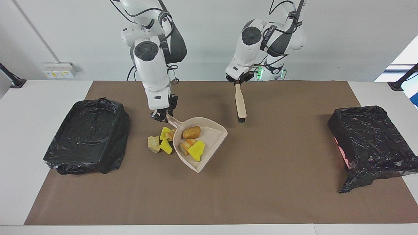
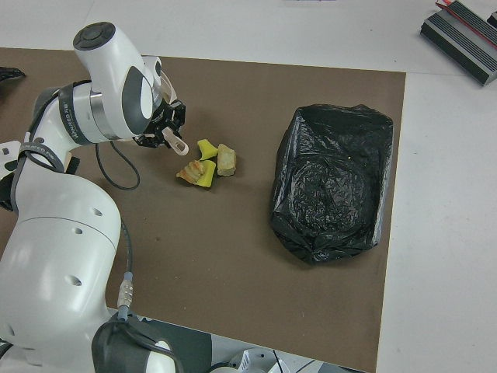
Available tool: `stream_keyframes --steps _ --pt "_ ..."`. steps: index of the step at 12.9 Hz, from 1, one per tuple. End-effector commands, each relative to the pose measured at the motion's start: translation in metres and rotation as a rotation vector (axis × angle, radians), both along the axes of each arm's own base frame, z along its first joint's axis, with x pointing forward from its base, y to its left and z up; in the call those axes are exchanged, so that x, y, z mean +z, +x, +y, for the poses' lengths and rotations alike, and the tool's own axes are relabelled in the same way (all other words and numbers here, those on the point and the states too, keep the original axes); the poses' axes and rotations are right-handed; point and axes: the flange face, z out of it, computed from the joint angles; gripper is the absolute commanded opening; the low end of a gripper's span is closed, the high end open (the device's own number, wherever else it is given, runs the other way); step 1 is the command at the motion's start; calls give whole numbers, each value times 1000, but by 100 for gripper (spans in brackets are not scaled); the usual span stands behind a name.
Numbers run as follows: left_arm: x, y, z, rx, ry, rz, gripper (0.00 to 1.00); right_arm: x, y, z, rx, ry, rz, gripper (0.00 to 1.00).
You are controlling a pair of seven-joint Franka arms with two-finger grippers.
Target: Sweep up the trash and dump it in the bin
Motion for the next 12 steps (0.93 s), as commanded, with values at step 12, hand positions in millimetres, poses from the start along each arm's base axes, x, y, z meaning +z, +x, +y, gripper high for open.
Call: stream_keyframes --steps 12 --pt "-82 -137 -47 -39 -22 -118 0 59 -36 -424 397 -274 13 0"
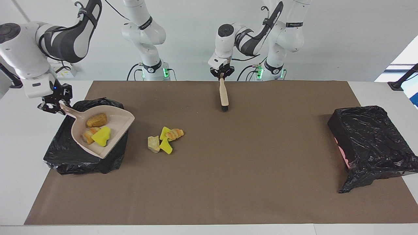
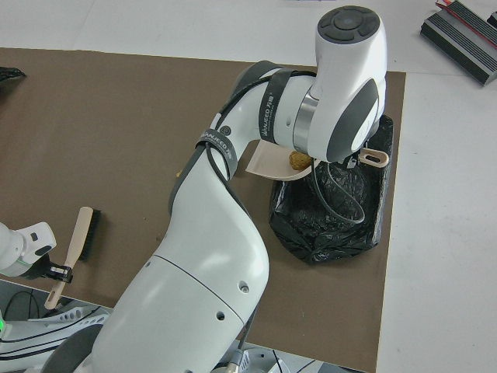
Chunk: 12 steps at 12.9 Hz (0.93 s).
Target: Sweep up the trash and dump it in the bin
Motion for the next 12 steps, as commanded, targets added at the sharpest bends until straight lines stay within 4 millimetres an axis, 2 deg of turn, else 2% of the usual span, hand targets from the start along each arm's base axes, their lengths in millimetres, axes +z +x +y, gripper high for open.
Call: stream_keyframes --steps 1,3,4,5,6,7,9,11,12 --pt "-1 -5 5 -10 -8 -18 0 15 -3 -32 90 -117 -21 0" --pt "-2 -4 5 -7 -6 -17 4 16 2 -32 185 -188 -23 0" --pt "-2 -4 5 -8 -5 -16 9 16 2 -33 203 -209 -8 0" --pt "-2 -4 5 -10 -6 -16 19 15 3 -31 238 -230 9 0" --pt "-2 -4 5 -10 -3 -15 37 14 4 -31 298 -265 25 0" --pt "-3 -3 6 -9 2 -11 38 11 4 -27 350 -284 43 0" --pt "-3 2 5 2 3 -9 48 8 11 -14 460 -367 65 0" --pt "-3 23 7 43 4 -6 63 9 18 -7 524 -428 53 0" --pt "5 43 8 56 -15 -18 64 11 24 4 560 -461 55 0"
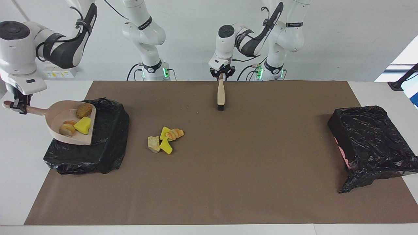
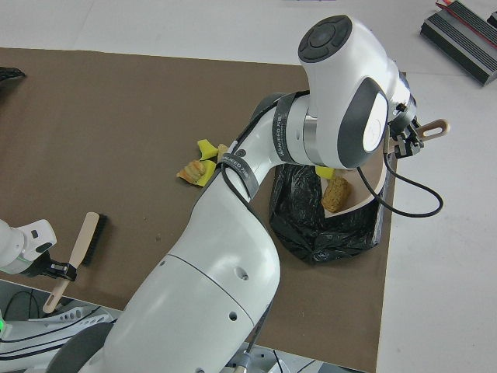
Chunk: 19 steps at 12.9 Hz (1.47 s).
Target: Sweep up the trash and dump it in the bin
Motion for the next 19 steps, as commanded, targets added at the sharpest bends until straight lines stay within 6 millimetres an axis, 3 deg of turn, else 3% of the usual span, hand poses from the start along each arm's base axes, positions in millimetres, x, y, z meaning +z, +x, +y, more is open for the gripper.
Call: stream_keyframes --steps 1,2,4,7,8,10,13,15,16,17,19 --pt "15 55 2 -7 -40 -34 76 1 5 16 107 -91 17 0" --pt "23 80 1 -46 -58 -42 88 0 6 19 148 -135 14 0" --pt "51 132 12 -80 -44 -92 100 -2 4 25 190 -187 38 0" --pt "120 204 49 -147 -41 -196 100 4 13 50 327 -280 87 0" --pt "155 233 71 -154 -45 -209 100 10 14 60 366 -316 67 0" --pt "203 266 109 -189 -40 -210 100 18 8 63 369 -330 57 0" --pt "260 297 182 -188 -41 -245 100 44 -7 62 351 -357 37 0" --pt "298 305 227 -187 -31 -235 100 60 -18 65 329 -362 32 0" --pt "308 309 259 -143 -25 -222 100 65 -23 75 267 -350 56 0" --pt "312 310 278 -127 -18 -212 100 71 -31 89 186 -337 77 0" --pt "322 312 294 -161 -19 -226 100 78 -38 127 16 -303 64 0"
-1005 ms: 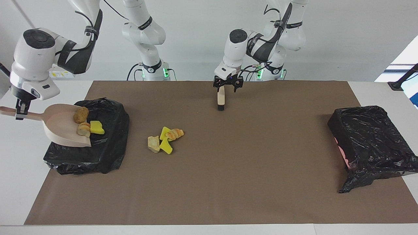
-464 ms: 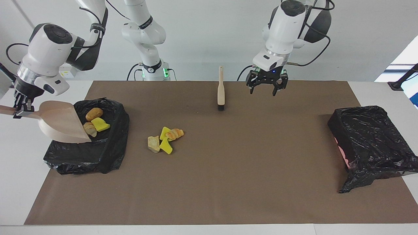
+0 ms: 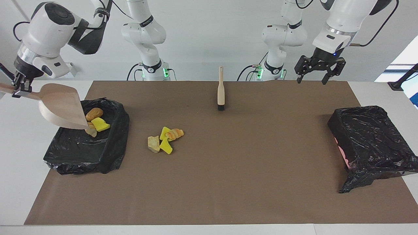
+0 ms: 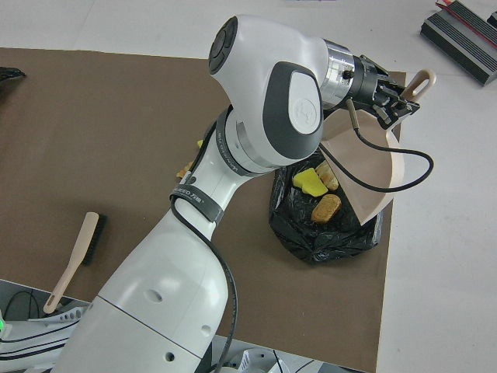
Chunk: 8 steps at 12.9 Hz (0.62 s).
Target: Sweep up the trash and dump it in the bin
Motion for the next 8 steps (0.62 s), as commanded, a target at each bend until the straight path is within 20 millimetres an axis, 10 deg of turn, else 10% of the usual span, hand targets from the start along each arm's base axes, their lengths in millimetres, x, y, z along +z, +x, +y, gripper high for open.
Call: stream_keyframes --steps 1,8 --pt "9 7 15 -45 21 22 100 7 -12 50 -175 7 -65 0" --pt "23 16 56 -159 28 70 100 -18 -40 207 -842 304 -371 0"
